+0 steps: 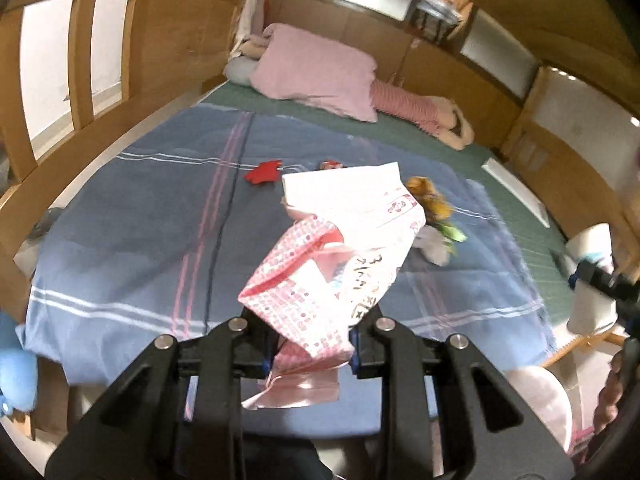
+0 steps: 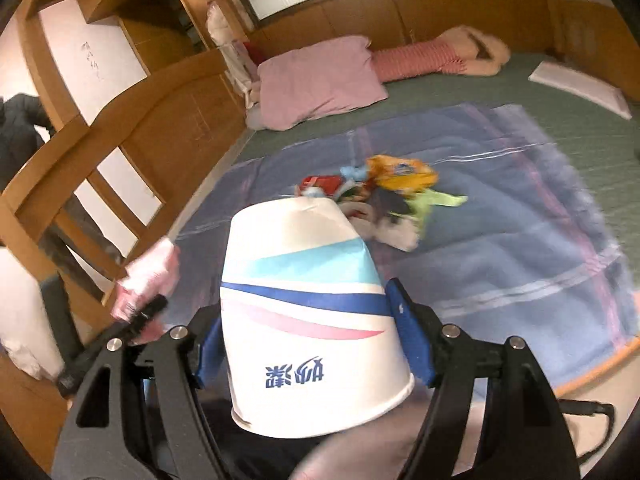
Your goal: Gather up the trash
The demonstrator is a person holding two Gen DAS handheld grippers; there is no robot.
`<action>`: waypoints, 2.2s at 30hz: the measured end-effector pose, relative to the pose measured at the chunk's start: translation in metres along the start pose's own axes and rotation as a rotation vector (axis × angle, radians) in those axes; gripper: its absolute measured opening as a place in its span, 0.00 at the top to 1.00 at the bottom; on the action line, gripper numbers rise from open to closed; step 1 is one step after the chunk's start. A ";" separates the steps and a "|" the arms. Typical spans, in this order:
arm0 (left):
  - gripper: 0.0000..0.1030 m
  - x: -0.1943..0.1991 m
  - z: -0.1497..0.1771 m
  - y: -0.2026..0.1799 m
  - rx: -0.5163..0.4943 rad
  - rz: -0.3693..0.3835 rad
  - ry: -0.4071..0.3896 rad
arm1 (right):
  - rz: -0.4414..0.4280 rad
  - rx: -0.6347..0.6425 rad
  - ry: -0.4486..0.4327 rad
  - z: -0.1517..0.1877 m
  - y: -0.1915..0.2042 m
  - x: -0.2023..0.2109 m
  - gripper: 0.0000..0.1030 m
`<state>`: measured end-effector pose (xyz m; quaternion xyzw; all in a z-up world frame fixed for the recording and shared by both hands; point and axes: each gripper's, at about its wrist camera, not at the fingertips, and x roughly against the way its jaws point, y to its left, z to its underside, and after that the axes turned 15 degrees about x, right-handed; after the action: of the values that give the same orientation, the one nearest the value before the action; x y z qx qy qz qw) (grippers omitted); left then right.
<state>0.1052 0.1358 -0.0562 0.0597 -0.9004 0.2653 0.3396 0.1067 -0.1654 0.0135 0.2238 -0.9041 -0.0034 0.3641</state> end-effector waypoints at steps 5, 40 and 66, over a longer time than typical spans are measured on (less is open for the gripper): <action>0.74 0.027 0.032 -0.029 -0.029 0.096 0.046 | 0.094 0.022 0.058 0.070 -0.018 0.051 0.30; 0.08 -0.042 0.037 -0.080 -0.324 -0.310 0.062 | 0.145 -0.226 0.171 0.108 -0.082 0.046 0.11; 0.05 -0.060 -0.073 0.157 0.729 -0.363 0.063 | 0.069 0.231 0.295 -0.123 0.165 -0.420 0.52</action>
<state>0.1479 0.3032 -0.1173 0.3258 -0.7114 0.5046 0.3648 0.3878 0.1738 -0.1443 0.2311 -0.8424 0.1458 0.4644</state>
